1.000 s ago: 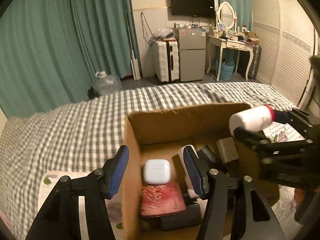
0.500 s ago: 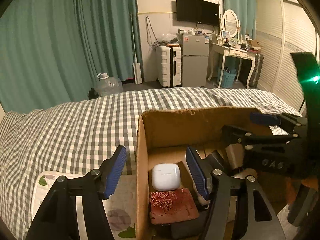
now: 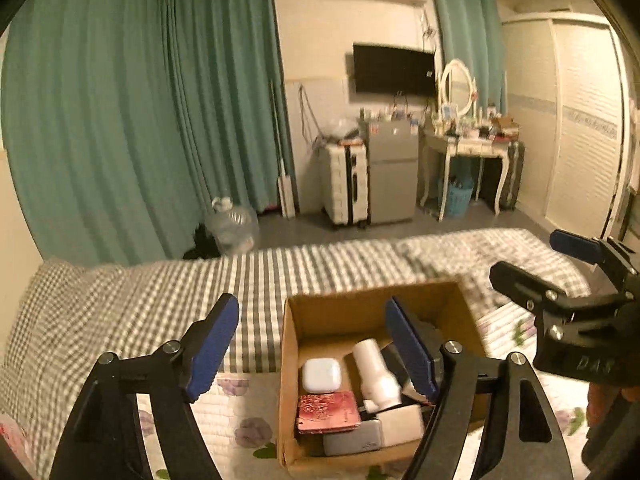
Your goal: Organize rigid objects
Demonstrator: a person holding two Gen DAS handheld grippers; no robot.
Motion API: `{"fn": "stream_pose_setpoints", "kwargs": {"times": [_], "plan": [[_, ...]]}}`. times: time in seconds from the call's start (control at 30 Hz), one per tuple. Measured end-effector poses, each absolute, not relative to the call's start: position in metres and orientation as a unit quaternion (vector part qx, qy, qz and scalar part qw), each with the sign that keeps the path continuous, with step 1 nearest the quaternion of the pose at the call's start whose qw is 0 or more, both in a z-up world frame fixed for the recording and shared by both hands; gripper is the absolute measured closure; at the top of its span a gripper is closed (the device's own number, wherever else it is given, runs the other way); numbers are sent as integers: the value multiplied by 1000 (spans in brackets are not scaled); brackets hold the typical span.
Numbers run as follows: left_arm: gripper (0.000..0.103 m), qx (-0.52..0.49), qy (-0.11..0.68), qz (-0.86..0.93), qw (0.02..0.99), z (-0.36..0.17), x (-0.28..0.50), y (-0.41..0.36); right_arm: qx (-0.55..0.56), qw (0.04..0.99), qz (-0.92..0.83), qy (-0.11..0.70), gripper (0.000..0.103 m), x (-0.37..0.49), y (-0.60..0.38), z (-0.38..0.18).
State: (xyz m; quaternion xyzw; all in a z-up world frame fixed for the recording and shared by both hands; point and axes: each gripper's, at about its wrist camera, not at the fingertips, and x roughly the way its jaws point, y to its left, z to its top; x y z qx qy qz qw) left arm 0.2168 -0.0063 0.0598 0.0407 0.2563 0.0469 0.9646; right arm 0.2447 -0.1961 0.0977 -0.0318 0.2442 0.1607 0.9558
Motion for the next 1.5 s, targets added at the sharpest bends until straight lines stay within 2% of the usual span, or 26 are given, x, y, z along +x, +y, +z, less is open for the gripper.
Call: {"fn": "stream_pose_setpoints", "kwargs": {"times": [0.23,0.4,0.53,0.83,1.17,1.5], "plan": [[24,50,199,27,978,107,144,-20,-15,966,129,224,0,176,-222,150],[24,47,160,14,986,117,102,-21,3,970,113,216,0,130,-236,156],[23,23,140,20,990,106,80,-14,18,968,131,214,0,105,-234,136],[23,31,147,44,988,34,71,-9,-6,984,125,127,0,77,-205,65],[23,27,182,49,982,2,77,0,27,975,130,180,0,100,-212,35],[23,10,191,49,980,0,76,9,11,978,118,170,0,95,-208,36]]}}
